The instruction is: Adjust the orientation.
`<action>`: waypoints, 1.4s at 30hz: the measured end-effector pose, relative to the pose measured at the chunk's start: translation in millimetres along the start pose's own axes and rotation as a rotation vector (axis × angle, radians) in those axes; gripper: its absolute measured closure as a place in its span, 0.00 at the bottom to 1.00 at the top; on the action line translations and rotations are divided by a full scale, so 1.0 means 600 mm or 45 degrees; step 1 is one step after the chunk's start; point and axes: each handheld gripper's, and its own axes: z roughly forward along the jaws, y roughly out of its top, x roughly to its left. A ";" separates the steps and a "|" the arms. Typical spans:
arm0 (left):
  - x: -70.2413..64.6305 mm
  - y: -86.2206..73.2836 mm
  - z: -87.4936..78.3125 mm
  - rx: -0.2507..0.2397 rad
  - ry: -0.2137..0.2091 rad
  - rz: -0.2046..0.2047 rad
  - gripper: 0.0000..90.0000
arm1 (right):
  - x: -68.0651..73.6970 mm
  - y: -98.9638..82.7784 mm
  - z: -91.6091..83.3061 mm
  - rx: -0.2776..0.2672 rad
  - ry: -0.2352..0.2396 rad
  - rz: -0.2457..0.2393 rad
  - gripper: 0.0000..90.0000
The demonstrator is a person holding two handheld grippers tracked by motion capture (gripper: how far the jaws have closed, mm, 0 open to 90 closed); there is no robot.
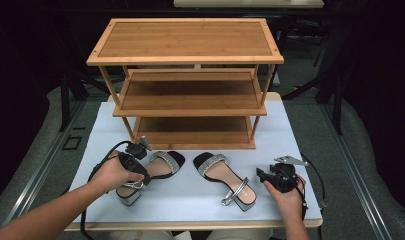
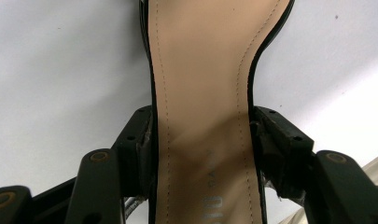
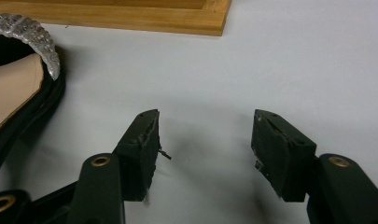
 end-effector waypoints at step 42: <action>0.013 0.093 0.019 -0.148 0.000 -0.179 0.47 | -0.002 -0.001 0.002 0.002 0.008 0.007 0.47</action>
